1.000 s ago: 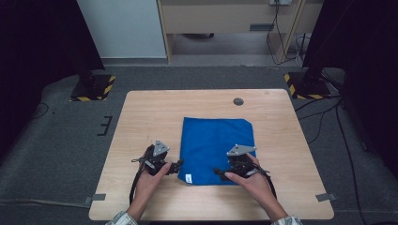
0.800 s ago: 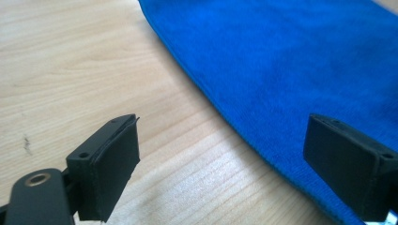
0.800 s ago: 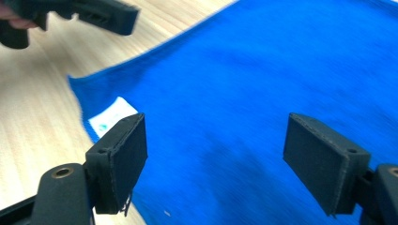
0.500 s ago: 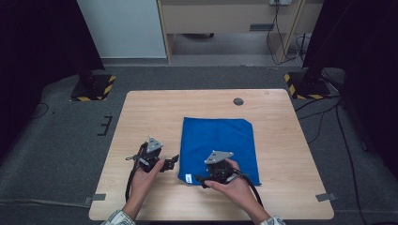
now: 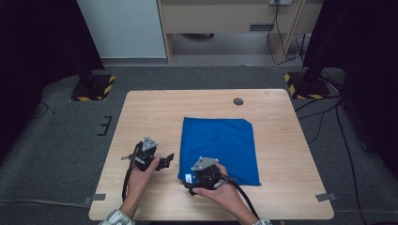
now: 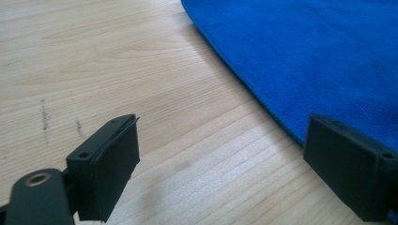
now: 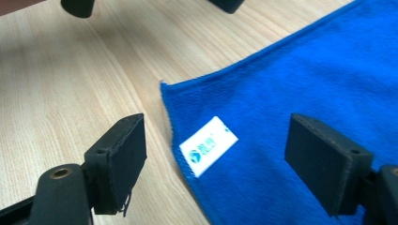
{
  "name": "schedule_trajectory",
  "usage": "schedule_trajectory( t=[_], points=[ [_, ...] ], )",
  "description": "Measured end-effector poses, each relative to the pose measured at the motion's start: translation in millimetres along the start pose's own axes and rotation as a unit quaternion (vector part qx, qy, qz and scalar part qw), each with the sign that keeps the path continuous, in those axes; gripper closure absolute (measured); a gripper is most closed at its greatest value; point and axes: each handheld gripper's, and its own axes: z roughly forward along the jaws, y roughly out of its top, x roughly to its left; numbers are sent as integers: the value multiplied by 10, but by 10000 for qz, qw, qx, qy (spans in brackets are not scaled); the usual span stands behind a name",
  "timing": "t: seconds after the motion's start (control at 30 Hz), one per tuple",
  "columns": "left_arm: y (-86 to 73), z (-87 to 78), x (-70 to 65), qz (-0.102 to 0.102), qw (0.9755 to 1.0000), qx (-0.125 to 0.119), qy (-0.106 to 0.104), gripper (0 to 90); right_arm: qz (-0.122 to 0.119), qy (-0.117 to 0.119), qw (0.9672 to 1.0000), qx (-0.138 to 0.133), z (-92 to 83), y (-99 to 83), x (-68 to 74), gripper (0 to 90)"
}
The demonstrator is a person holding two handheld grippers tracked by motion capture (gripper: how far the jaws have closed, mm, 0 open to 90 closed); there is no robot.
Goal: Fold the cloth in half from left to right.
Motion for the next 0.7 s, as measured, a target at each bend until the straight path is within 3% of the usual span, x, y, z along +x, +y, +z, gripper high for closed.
schedule_trajectory(
  t=[0.4,0.7],
  points=[
    [-3,-31,33,-78,9999,-89,68,104,-229,-16,9997,57,145,-6,190,279],
    [3,-18,37,-156,9998,-113,-26,105,-266,-88,9996,-33,242,70,210,436]
  ],
)
